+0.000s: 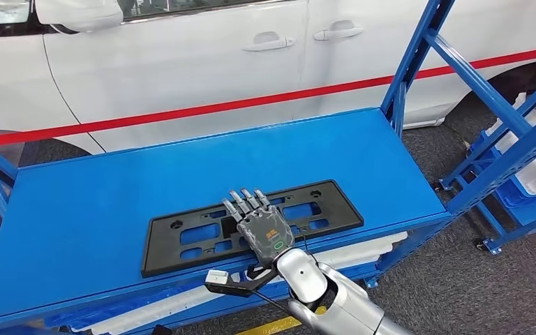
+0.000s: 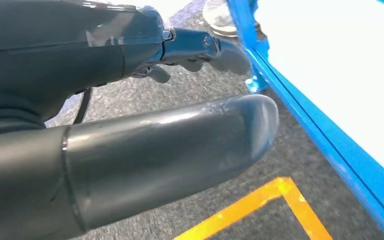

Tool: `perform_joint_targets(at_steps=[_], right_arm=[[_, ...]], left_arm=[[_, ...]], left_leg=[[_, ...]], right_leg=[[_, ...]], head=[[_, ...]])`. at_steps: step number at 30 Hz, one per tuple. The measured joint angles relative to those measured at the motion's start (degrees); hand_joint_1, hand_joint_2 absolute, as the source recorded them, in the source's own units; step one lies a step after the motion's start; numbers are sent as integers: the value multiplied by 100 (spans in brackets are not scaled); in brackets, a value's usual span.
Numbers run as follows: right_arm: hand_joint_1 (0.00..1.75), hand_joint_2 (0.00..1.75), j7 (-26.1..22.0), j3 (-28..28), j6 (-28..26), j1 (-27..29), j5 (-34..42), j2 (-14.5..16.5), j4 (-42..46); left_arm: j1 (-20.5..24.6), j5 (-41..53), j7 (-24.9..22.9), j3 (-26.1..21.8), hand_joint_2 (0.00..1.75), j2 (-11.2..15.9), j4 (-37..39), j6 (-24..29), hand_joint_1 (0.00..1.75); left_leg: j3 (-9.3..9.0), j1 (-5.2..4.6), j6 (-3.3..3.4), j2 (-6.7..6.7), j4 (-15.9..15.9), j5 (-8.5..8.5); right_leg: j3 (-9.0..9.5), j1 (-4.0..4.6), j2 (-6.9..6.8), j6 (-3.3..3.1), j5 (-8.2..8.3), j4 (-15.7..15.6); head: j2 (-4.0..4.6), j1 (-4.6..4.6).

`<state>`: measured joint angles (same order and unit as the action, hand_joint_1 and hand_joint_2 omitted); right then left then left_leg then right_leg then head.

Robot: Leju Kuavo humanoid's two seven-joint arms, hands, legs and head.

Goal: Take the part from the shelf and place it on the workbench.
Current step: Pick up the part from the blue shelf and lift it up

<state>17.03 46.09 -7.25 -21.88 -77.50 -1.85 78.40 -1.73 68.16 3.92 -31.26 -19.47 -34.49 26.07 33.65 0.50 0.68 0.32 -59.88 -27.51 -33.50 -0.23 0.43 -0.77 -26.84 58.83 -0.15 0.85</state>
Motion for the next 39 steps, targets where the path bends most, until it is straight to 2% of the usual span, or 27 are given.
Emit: perform_joint_targets(at_steps=[2, 4, 5, 6, 7, 9, 11, 14, 16, 17, 19, 20, 21, 22, 24, 25, 26, 27, 28, 30, 31, 33, 35, 36, 37, 38, 39], right_arm=[[0, 175, -1, -17, 9, -32, 16, 49, -46], [0, 175, -1, -22, 25, -51, 25, 83, -85], [0, 175, -2, -23, 33, -53, 27, 93, -106], [0, 175, -2, -24, 40, -53, 28, 97, -125], [0, 175, -2, -25, 42, -54, 28, 102, -142], [0, 175, -2, -28, 43, -57, 28, 117, -172], [0, 175, -1, -34, 44, -67, 28, 133, -191], [0, 175, -3, -44, 45, -82, 28, 143, -212], [0, 175, -4, -53, 45, -97, 28, 147, -221], [0, 175, -4, -57, 46, -103, 28, 148, -224], [0, 175, -4, -58, 50, -107, 32, 147, -239], [0, 175, -3, -58, 58, -103, 38, 147, -249], [3, 175, -1, -60, 68, -100, 47, 147, -258], [39, 175, 1, -66, 78, -100, 58, 148, -265], [127, 175, 16, -94, 105, -106, 75, 147, -270], [167, 175, 30, -117, 134, -111, 79, 147, -272], [175, 175, 50, -141, 178, -116, 81, 147, -273], [175, 175, 68, -164, 227, -118, 85, 145, -277], [175, 175, 81, -184, 269, -118, 91, 143, -283], [175, 175, 88, -217, 306, -114, 116, 141, -294], [175, 175, 72, -233, 310, -115, 136, 143, -301], [175, 175, -18, -253, 350, -129, 207, 160, -322], [175, 175, -114, -247, 422, -174, 311, 236, -391], [175, 175, -123, -227, 452, -217, 363, 299, -448], [175, 175, -118, -198, 466, -271, 420, 374, -516], [175, 175, -103, -162, 469, -334, 478, 445, -588], [175, 175, -87, -126, 460, -399, 538, 508, -657]], left_arm=[[-77, -69, 22, 293, 0, 17, 0, 9, 0], [-145, -93, 29, 497, 0, 31, 0, 11, 0], [-171, -97, 29, 569, 0, 37, 0, 11, 0], [-194, -99, 29, 627, 0, 40, 0, 11, 0], [-210, -99, 29, 674, 0, 43, 0, 11, 0], [-224, -99, 31, 742, 0, 45, 0, 13, 0], [-223, -99, 33, 796, 0, 46, 0, 15, 0], [-231, -100, 34, 859, 0, 46, 0, 17, 0], [-231, -99, 34, 876, 0, 43, 0, 20, 0], [-230, -100, 34, 885, 0, 42, 0, 21, 0], [-232, -121, 30, 899, 0, 42, 0, 25, 0], [-237, -145, 23, 905, 0, 43, 0, 27, 0], [-243, -176, 13, 912, 0, 43, 0, 29, 0], [-251, -206, 1, 923, 0, 43, 0, 31, 0], [-269, -264, -20, 963, 0, 42, 0, 40, 0], [-276, -293, -26, 982, 0, 42, 0, 52, 0], [-282, -324, -31, 996, 0, 42, 0, 66, 0], [-287, -352, -33, 1005, 0, 42, 0, 80, 0], [-291, -376, -35, 1010, 0, 42, 0, 92, 0], [-298, -419, -36, 1020, 0, 42, 0, 107, 0], [-296, -457, -16, 1028, 0, 43, 0, 106, 0], [-224, -621, 27, 1068, 0, 49, -8, 35, 0], [0, -882, -90, 1210, 0, 70, -21, -157, 0], [168, -1015, -232, 1333, 0, 84, -24, -244, 0], [364, -1159, -399, 1486, 0, 97, -16, -296, 0], [568, -1311, -548, 1657, 0, 107, 11, -291, 0], [757, -1488, -662, 1841, 0, 116, 53, -242, 0]], left_leg=[[194, 6, -41, -4, -451, -271], [571, 16, -74, -3, -1198, -594], [713, 20, -87, -4, -1451, -652], [757, 23, -96, -5, -1496, -595], [686, 26, -98, -7, -1313, -433], [323, 29, -76, -8, -545, -37], [75, 17, -30, 1, -26, 127], [42, 6, 58, 7, 74, 139], [17, 25, 129, 1, 128, 167], [7, 37, 154, -4, 148, 176], [7, 34, 180, -13, 152, 173], [6, 31, 182, -15, 151, 170], [2, 29, 184, -15, 150, 166], [-7, 29, 181, -11, 150, 162], [-39, 28, 164, -4, 149, 146], [-49, 18, 145, 0, 144, 137], [-53, 11, 120, 1, 142, 132], [-53, 6, 91, 2, 144, 128], [-54, 3, 55, 2, 152, 130], [-57, 12, -13, -1, 139, 100], [-18, 15, -42, -4, 40, 21], [227, 23, -81, -8, -498, -296], [607, 25, -112, -9, -1262, -603], [716, 25, -122, -10, -1462, -618], [718, 25, -123, -10, -1442, -516], [600, 26, -115, -10, -1183, -318], [406, 25, -97, -10, -772, -96]], right_leg=[[50, -33, -12, -55, 12, -55], [61, -30, -28, -88, 0, -58], [62, -28, -34, -91, -7, -53], [65, -28, -36, -89, -16, -46], [72, -29, -34, -81, -29, -37], [93, -24, -26, -44, -69, -6], [92, -5, -16, 9, -100, 30], [88, -2, -9, 95, -107, 26], [28, -14, -13, 157, -232, 183], [-81, -24, -16, 185, -377, 424], [-448, -40, -20, 230, -723, 1166], [-614, -50, -21, 243, -814, 1475], [-695, -56, -23, 249, -794, 1602], [-660, -61, -25, 247, -658, 1494], [-319, -64, -34, 218, -238, 748], [-146, -51, -38, 194, -93, 374], [-28, -36, -40, 169, -16, 118], [17, -18, -37, 145, -11, 8], [16, 1, -30, 121, -11, -2], [33, -20, -20, 51, 16, -45], [47, -34, -23, 9, 33, -73], [61, -44, -40, -49, 51, -105], [40, -31, -62, -69, 54, -92], [30, -25, -71, -73, 54, -79], [22, -21, -78, -75, 51, -62], [20, -19, -80, -73, 44, -43], [18, -18, -80, -68, 33, -21]], head=[[0, -1], [1, -1], [1, -2], [1, -2], [1, -2], [1, -2], [0, -1], [1, 0], [2, 0], [2, 0], [1, 1], [1, 1], [1, 1], [1, 0], [1, 0], [1, 0], [0, 0], [1, 0], [1, 0], [1, -1], [0, -1], [1, -1], [1, -2], [0, -2], [0, -2], [0, -2], [0, -1]])
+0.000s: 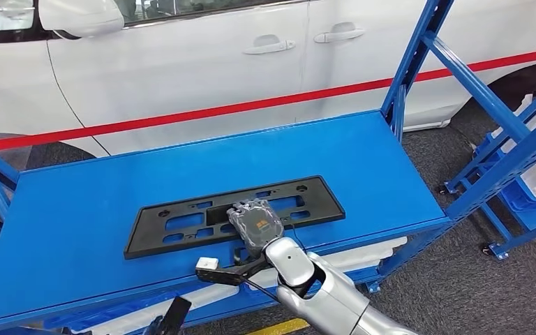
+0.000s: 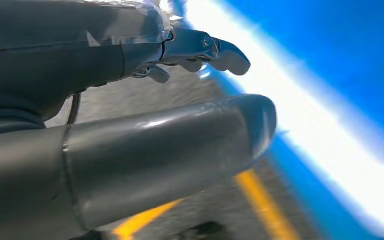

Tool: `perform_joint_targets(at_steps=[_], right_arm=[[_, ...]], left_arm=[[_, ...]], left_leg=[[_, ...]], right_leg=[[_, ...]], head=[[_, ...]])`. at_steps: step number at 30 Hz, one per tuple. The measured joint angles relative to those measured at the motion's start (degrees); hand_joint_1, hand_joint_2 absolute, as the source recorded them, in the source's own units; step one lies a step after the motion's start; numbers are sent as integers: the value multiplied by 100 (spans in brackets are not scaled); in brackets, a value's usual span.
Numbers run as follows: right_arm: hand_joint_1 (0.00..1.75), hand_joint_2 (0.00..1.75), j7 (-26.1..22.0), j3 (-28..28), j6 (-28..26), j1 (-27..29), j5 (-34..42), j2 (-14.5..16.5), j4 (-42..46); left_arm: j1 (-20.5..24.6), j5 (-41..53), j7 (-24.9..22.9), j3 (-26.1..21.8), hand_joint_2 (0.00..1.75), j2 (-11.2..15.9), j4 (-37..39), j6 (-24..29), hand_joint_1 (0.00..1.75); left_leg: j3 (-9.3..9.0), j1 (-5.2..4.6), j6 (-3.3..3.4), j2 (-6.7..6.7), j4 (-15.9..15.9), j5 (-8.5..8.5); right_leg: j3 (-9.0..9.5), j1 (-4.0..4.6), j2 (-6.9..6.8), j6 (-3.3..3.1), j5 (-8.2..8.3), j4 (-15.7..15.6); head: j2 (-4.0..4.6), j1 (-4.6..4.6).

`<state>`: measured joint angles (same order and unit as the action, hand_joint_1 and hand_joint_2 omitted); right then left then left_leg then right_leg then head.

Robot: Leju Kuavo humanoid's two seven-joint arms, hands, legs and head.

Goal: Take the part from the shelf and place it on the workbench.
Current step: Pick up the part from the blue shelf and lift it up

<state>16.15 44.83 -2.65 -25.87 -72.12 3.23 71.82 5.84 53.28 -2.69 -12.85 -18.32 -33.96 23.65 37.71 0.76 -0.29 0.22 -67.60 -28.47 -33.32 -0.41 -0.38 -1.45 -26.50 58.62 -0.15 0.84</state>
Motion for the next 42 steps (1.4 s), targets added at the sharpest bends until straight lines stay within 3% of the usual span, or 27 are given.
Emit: perform_joint_targets(at_steps=[2, 3, 7, 9, 11, 12, 13, 14, 15, 17, 18, 22, 24, 26, 27, 28, 29, 32, 34, 37, 39, 42], right_arm=[[175, 175, 19, 67, -47, -115, 113, 99, -117], [175, 175, 27, 101, -71, -155, 158, 132, -159], [175, 175, 55, 193, -101, -205, 247, 186, -244], [175, 175, 67, 210, -98, -205, 261, 170, -246], [175, 175, 79, 218, -94, -197, 269, 133, -247], [175, 175, 78, 220, -95, -194, 273, 117, -251], [175, 175, 71, 224, -102, -196, 281, 106, -259], [175, 175, 59, 229, -119, -206, 295, 103, -274], [175, 175, 40, 233, -142, -223, 319, 106, -298], [175, 175, -17, 243, -195, -274, 405, 127, -363], [175, 175, -72, 246, -231, -292, 494, 144, -397], [175, 175, -592, 205, -510, -285, 1613, 214, -327], [175, 175, -983, 145, -707, -250, 2639, 227, 71], [175, 175, -1418, 82, -898, -208, 3834, 240, 619], [175, 175, -1625, 53, -971, -187, 4425, 257, 880], [175, 175, -1795, 30, -1020, -162, 4970, 277, 1139], [175, 175, -1917, 4, -1056, -136, 5457, 299, 1407], [175, 175, -2145, -90, -1148, -101, 6490, 328, 2142], [175, 175, -2283, -166, -1194, -98, 6859, 306, 2465], [175, 175, -2472, -278, -1198, -55, 7215, 229, 2750], [175, 175, -2531, -335, -1202, -31, 7356, 181, 2909], [175, 175, -2586, -408, -1196, 45, 7524, 95, 3029]], left_arm=[[264, -405, -132, 367, 0, 29, 108, 148, 0], [320, -608, -161, 539, 0, 51, 144, 224, 0], [225, -1248, -310, 1024, 0, 211, 14, 417, 0], [-5, -1444, -468, 1160, 0, 365, -308, 356, 0], [-195, -1513, -566, 1275, 0, 508, -581, 286, 0], [-229, -1529, -549, 1326, 0, 546, -632, 288, 0], [-221, -1544, -494, 1385, 0, 563, -628, 312, 0], [-165, -1565, -417, 1452, 0, 567, -565, 356, 0], [-67, -1597, -349, 1532, 0, 558, -451, 417, 0], [167, -1679, -274, 1693, 0, 523, -144, 536, 0], [265, -1730, -258, 1763, 0, 505, 1, 588, 0], [376, -2196, -39, 1891, 0, 516, 333, 843, 0], [149, -2465, 110, 1876, 0, 592, 189, 953, 0], [-38, -2585, 215, 1862, 0, 658, 3, 937, 0], [-35, -2639, 282, 1862, 0, 674, -8, 932, 0], [6, -2703, 365, 1862, 0, 680, 37, 947, 0], [55, -2772, 455, 1862, 0, 685, 92, 971, 0], [154, -2932, 619, 1862, 0, 683, 207, 1012, 0], [186, -3004, 688, 1862, 0, 681, 241, 1044, 0], [228, -3142, 857, 1862, 0, 680, 328, 1108, 0], [259, -3161, 848, 1865, 0, 678, 359, 1127, 0], [276, -3176, 825, 1869, 0, 681, 389, 1134, 0]], left_leg=[[-318, -13, 39, 3, 683, 231], [-382, -22, 59, 6, 840, 251], [-405, 0, 159, 8, 936, 285], [-436, 25, 214, -17, 980, 299], [-438, 24, 244, -34, 983, 293], [-438, 24, 246, -31, 979, 290], [-440, 26, 246, -24, 974, 285], [-447, 29, 241, -12, 967, 277], [-454, 32, 229, 4, 955, 267], [-448, 18, 183, 26, 928, 243], [-436, 9, 151, 29, 918, 237], [-406, 30, 7, 11, 888, 184], [-258, 51, -38, 6, 485, -84], [94, 50, -67, 8, -301, -467], [257, 49, -77, 9, -619, -572], [337, 49, -79, 7, -747, -563], [298, 50, -72, 6, -632, -439], [-237, 40, -16, 3, 491, 85], [-397, 17, 33, 8, 825, 165], [-401, 21, 128, 10, 869, 216], [-405, 47, 198, -2, 910, 253], [-398, 43, 236, -15, 912, 255]], right_leg=[[-25, 22, 24, 31, -15, 43], [-46, 30, 40, 56, -12, 55], [-90, 27, 54, 168, -44, 94], [-303, 5, 49, 220, -325, 567], [-690, -25, 46, 265, -653, 1341], [-823, -40, 45, 280, -693, 1577], [-864, -52, 44, 289, -625, 1613], [-789, -62, 41, 290, -449, 1412], [-624, -71, 37, 285, -217, 1035], [-309, -63, 33, 253, 73, 316], [-240, -51, 37, 232, 117, 134], [-235, -22, 80, 94, 142, 38], [-192, -31, 111, 7, 154, -7], [-169, -10, 133, -41, 138, -6], [-166, -1, 131, -47, 131, 1], [-167, 8, 125, -49, 126, 9], [-170, 14, 119, -45, 120, 20], [-190, 32, 115, 0, 93, 74], [-213, 52, 119, 54, 90, 96], [-227, 53, 120, 150, 84, 103], [-366, 40, 108, 206, -133, 417], [-851, 3, 92, 262, -625, 1459]], head=[[1, 1], [1, 1], [0, 2], [1, 1], [1, 1], [1, 1], [0, 2], [0, 1], [0, 2], [0, 1], [0, 1], [2, 0], [2, -2], [1, -3], [1, -3], [1, -3], [1, -3], [2, -2], [1, -2], [0, -1], [0, -1], [0, 0]])
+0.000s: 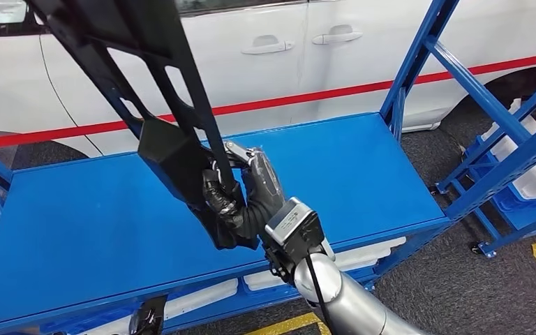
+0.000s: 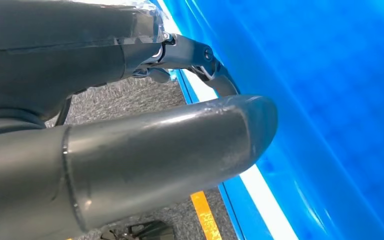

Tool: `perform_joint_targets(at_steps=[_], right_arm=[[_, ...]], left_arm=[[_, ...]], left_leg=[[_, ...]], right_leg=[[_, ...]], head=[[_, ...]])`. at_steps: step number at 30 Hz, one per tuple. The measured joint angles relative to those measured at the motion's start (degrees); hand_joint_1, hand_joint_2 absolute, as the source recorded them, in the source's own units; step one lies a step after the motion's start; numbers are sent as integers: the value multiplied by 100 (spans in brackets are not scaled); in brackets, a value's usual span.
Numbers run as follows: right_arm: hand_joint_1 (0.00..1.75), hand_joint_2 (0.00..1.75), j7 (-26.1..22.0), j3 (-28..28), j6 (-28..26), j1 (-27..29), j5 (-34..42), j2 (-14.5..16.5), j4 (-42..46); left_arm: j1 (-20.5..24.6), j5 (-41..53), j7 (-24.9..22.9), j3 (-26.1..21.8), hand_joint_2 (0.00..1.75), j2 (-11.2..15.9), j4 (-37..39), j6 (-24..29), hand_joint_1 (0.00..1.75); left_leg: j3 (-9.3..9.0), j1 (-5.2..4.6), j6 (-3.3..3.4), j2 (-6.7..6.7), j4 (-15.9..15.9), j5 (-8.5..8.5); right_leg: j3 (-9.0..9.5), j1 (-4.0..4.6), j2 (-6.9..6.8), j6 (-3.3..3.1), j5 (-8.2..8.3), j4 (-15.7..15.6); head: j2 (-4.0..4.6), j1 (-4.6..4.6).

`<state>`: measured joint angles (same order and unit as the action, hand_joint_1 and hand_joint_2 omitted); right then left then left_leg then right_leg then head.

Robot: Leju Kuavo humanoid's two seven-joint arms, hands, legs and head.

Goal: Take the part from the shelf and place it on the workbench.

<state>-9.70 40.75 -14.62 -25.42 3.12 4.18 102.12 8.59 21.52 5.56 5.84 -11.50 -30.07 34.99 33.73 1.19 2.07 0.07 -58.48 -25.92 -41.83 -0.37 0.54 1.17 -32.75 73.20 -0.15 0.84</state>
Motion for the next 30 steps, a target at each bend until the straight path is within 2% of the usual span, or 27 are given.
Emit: perform_joint_targets(at_steps=[1, 2, 3, 4, 6, 8, 10, 11, 13, 15, 16, 17, 18, 19, 21, 22, 24, 26, 27, 28, 30], right_arm=[[175, 175, -20, -33, 9, 42, 49, -29, 12], [175, 175, -37, -66, 20, 76, 86, -55, 24], [175, 175, -49, -97, 32, 98, 111, -77, 42], [175, 175, -61, -125, 43, 108, 128, -95, 60], [175, 175, -68, -166, 58, 112, 140, -119, 93], [175, 175, -70, -197, 70, 124, 149, -134, 109], [175, 175, -66, -216, 77, 135, 171, -139, 125], [175, 175, -59, -220, 75, 138, 188, -139, 135], [175, 175, -33, -225, 54, 158, 216, -140, 154], [175, 175, -17, -234, 32, 212, 239, -147, 158], [175, 175, -20, -237, 27, 243, 244, -153, 159], [175, 175, -28, -238, 25, 268, 236, -161, 164], [175, 175, -39, -238, 24, 287, 215, -170, 178], [175, 175, -54, -237, 24, 301, 195, -176, 196], [175, 175, -90, -236, 43, 321, 197, -187, 231], [175, 175, -106, -235, 62, 330, 221, -192, 239], [175, 175, -124, -234, 98, 352, 274, -209, 257], [175, 175, -123, -233, 111, 365, 293, -230, 288], [175, 175, -121, -233, 113, 363, 294, -238, 302], [175, 175, -120, -233, 117, 363, 297, -245, 313], [175, 175, -120, -232, 139, 372, 313, -264, 319]], left_arm=[[1, -18, 22, 0, 0, 2, 23, 4, 0], [2, -34, 51, 0, 0, 4, 49, 9, 0], [3, -50, 79, 0, 0, 3, 73, 14, 0], [6, -59, 100, 0, 0, 2, 93, 17, 0], [18, -68, 114, 0, 0, 1, 122, 23, 0], [29, -86, 121, 0, 0, -1, 149, 29, 0], [36, -135, 131, -1, 0, -1, 167, 22, 0], [37, -163, 129, -1, 0, 1, 176, 17, 0], [36, -204, 114, -3, 0, 7, 196, 13, 0], [39, -236, 104, -3, 0, 11, 210, 7, 0], [42, -254, 96, -2, 0, 11, 213, -8, 0], [47, -268, 86, -3, 0, 11, 215, -27, 0], [54, -278, 70, -3, 0, 12, 216, -49, 0], [64, -279, 52, -3, 0, 13, 216, -65, 0], [84, -262, 20, -2, 0, 14, 216, -79, 0], [90, -251, 5, -2, 0, 14, 217, -81, 0], [93, -234, -24, -2, 0, 16, 218, -88, 0], [102, -222, -59, 1, 0, 16, 218, -95, 0], [112, -214, -77, 4, 0, 15, 217, -99, 0], [121, -204, -94, 8, 0, 13, 217, -103, 0], [130, -192, -116, 11, 0, 13, 216, -107, 0]], left_leg=[[-1, -1, 1, 0, -1, -2], [-5, -1, -1, 4, -2, -4], [-14, -1, -7, 8, -3, -8], [-24, -1, -18, 12, -4, -15], [-27, -22, -62, 17, -10, -32], [-22, -39, -122, 19, -5, -38], [-24, -29, -189, 17, -14, -63], [8, -21, -217, 16, -91, -129], [225, -10, -255, 13, -565, -412], [574, -9, -279, 13, -1296, -730], [692, -9, -287, 12, -1534, -788], [720, -8, -289, 12, -1582, -745], [640, -8, -282, 11, -1406, -601], [471, -8, -265, 11, -1048, -387], [135, -20, -221, 16, -347, -107], [49, -32, -200, 22, -160, -52], [42, -56, -158, 35, -97, -25], [57, -32, -77, 27, -57, 39], [72, -19, -31, 18, -30, 77], [96, -10, 5, 9, -12, 113], [178, -21, 36, -4, -12, 174]], right_leg=[[-83, -9, -6, 9, -14, 164], [-67, -17, -12, 10, 74, 125], [67, -25, -18, 3, 260, -153], [271, -29, -24, -14, 465, -578], [594, -9, -27, -56, 698, -1246], [655, 22, -20, -96, 704, -1394], [660, 7, -15, -153, 718, -1421], [670, -5, -17, -192, 727, -1441], [685, -20, -31, -251, 737, -1469], [683, -7, -51, -282, 736, -1457], [683, -1, -58, -289, 734, -1446], [683, 2, -59, -294, 732, -1433], [683, 2, -54, -292, 726, -1419], [686, 2, -43, -285, 716, -1402], [674, 17, -24, -247, 699, -1364], [661, 21, -19, -219, 700, -1350], [639, 24, -16, -154, 725, -1344], [619, 13, -19, -93, 682, -1313], [575, 7, -21, -66, 555, -1191], [492, -2, -25, -43, 355, -958], [243, -18, -30, -5, -118, -235]], head=[[0, -1], [0, -1], [0, 0], [0, 0], [1, 0], [1, -1], [1, -1], [1, -1], [0, -1], [0, -1], [0, -1], [0, -1], [0, -1], [1, -1], [1, -1], [1, -1], [0, 0], [0, 0], [0, 0], [0, 0], [0, 0]])
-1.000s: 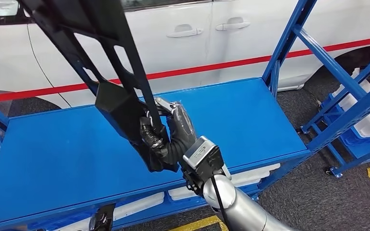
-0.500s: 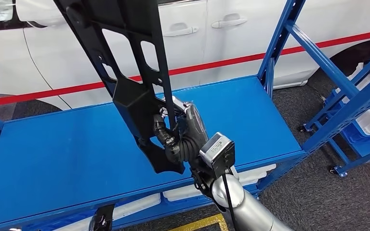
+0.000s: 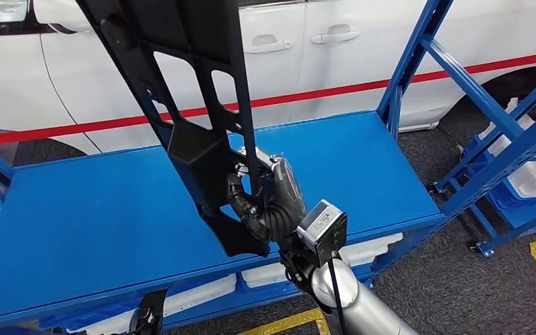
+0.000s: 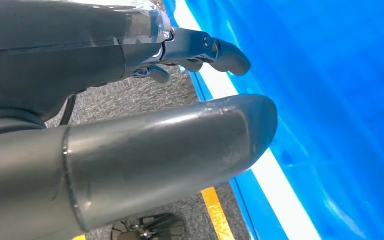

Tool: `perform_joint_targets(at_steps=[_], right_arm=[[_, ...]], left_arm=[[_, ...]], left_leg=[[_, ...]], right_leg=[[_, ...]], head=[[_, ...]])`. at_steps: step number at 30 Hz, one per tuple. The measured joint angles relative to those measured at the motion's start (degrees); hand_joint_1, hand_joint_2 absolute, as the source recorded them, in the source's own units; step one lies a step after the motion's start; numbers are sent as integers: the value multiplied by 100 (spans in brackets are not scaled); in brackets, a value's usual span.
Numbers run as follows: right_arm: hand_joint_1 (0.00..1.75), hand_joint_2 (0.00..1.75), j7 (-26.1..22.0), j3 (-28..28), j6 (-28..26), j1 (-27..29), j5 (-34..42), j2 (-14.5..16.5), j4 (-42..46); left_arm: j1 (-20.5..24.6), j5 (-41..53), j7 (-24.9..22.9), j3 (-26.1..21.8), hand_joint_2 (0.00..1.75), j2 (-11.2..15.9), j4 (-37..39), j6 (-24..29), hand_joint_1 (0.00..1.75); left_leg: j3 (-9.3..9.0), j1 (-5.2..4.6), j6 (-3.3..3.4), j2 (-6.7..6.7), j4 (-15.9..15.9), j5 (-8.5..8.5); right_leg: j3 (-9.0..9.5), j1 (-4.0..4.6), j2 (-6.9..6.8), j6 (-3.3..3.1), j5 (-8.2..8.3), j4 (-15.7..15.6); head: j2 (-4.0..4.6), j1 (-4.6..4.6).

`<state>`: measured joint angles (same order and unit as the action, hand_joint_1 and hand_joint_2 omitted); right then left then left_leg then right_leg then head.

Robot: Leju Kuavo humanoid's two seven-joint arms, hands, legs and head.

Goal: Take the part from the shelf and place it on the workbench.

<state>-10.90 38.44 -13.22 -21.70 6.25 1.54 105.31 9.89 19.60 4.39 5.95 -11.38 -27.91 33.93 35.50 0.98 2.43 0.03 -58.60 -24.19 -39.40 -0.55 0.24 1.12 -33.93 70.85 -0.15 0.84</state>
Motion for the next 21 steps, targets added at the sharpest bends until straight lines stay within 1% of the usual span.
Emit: perform_joint_targets(at_steps=[1, 2, 3, 4, 5, 6, 7, 8, 9, 10, 11, 12, 13, 14, 15, 16, 17, 18, 19, 20, 21], right_arm=[[175, 175, 0, 1, 17, 10, 12, -13, 0], [175, 175, 0, 1, 36, 18, 23, -26, 0], [175, 175, -1, 1, 53, 23, 32, -36, 0], [175, 175, -1, 1, 64, 24, 36, -43, 0], [175, 175, -5, 1, 70, 20, 43, -46, 0], [175, 175, -9, 1, 72, 17, 53, -47, 1], [175, 175, -13, 1, 71, 13, 64, -48, 6], [175, 175, -16, 1, 71, 7, 74, -49, 15], [175, 175, -15, 3, 70, 4, 80, -49, 26], [175, 175, -13, 5, 68, -1, 81, -49, 37], [175, 175, -10, 8, 67, -7, 81, -49, 43], [175, 175, -7, 10, 65, -14, 80, -48, 46], [175, 175, -4, 11, 63, -22, 79, -47, 47], [175, 175, -1, 11, 63, -29, 78, -47, 48], [175, 175, 0, 12, 63, -33, 76, -46, 48], [175, 175, 1, 12, 63, -34, 75, -47, 48], [175, 175, 2, 12, 62, -34, 75, -47, 48], [175, 175, 2, 12, 62, -34, 74, -47, 49], [175, 175, 2, 12, 61, -34, 74, -47, 49], [175, 175, 1, 12, 61, -34, 74, -46, 50], [175, 175, -1, 12, 61, -35, 74, -47, 50]], left_arm=[[-2, 1, -1, 0, 0, 1, 0, 1, 0], [-5, 0, 5, 0, 0, 1, 0, 3, 0], [-7, -3, 13, 0, 0, 1, 1, 5, 0], [-8, -8, 22, 0, 0, 1, 1, 7, 0], [-7, -15, 29, 0, 0, 1, 1, 9, 0], [-5, -20, 32, 0, 0, 1, 1, 10, 0], [-1, -23, 33, 0, 0, 1, 0, 11, 0], [4, -24, 30, 1, 0, 1, 0, 12, 0], [8, -19, 21, 4, 0, -1, 0, 13, 0], [11, -12, 7, 7, 0, -1, 0, 13, 0], [12, -3, -9, 10, 0, 0, 0, 12, 0], [11, 7, -27, 13, 0, 2, 0, 9, 0], [11, 15, -42, 15, 0, 4, 0, 5, 0], [11, 21, -55, 18, 0, 5, 0, -2, 0], [11, 26, -67, 22, 0, 7, 0, -9, 0], [11, 27, -76, 26, 0, 7, 0, -14, 0], [10, 29, -83, 30, 0, 8, 0, -18, 0], [10, 30, -87, 32, 0, 9, 0, -19, 0], [11, 31, -86, 34, 0, 10, 0, -18, 0], [15, 31, -83, 35, 0, 11, 0, -16, 0], [24, 32, -78, 36, 0, 14, 0, -14, 0]], left_leg=[[48, -4, -1, -5, -2, 33], [97, -7, -5, -9, -5, 70], [144, -8, -13, -9, -6, 108], [183, -8, -27, -6, -7, 145], [213, -8, -46, -3, -8, 181], [234, -13, -74, 1, -6, 216], [246, -16, -107, 5, -3, 251], [254, -16, -144, 6, 0, 286], [259, -16, -184, 8, 14, 324], [267, -12, -222, 11, 24, 357], [290, -5, -255, 13, 6, 331], [336, -2, -280, 15, -85, 207], [409, 2, -299, 17, -283, -16], [504, 8, -311, 14, -597, -313], [606, 8, -324, 13, -995, -607], [679, 10, -335, 13, -1368, -808], [691, 10, -340, 13, -1622, -884], [606, 9, -337, 13, -1682, -832], [410, 7, -323, 13, -1512, -689], [121, 1, -296, 15, -1160, -546], [-196, -14, -261, 15, -734, -486]], right_leg=[[-85, -8, -1, 12, -137, 299], [-81, -14, -2, 17, -165, 421], [45, -18, -2, 14, -84, 303], [290, -20, -3, 2, 69, -34], [584, -19, -4, -17, 191, -488], [826, -5, -4, -32, 295, -868], [977, 11, 0, -52, 356, -1123], [1024, 31, 4, -72, 370, -1234], [1000, 52, 8, -94, 409, -1229], [971, 42, 7, -134, 449, -1248], [943, 32, -5, -173, 493, -1267], [903, 18, -16, -217, 551, -1284], [851, 4, -29, -257, 615, -1302], [787, 11, -39, -284, 669, -1300], [706, 20, -43, -305, 726, -1294], [621, 30, -49, -314, 781, -1285], [533, 40, -53, -316, 834, -1269], [443, 47, -54, -312, 882, -1248], [366, 52, -55, -305, 922, -1223], [302, 54, -54, -294, 956, -1194], [250, 63, -53, -277, 985, -1167]], head=[[1, 1], [1, 1], [1, 1], [1, 1], [0, 1], [0, 0], [0, 1], [1, 0], [1, 0], [1, 1], [1, 0], [1, 0], [0, -1], [1, -1], [1, -1], [1, -1], [1, 0], [1, -1], [0, -1], [0, -1], [0, -1]])
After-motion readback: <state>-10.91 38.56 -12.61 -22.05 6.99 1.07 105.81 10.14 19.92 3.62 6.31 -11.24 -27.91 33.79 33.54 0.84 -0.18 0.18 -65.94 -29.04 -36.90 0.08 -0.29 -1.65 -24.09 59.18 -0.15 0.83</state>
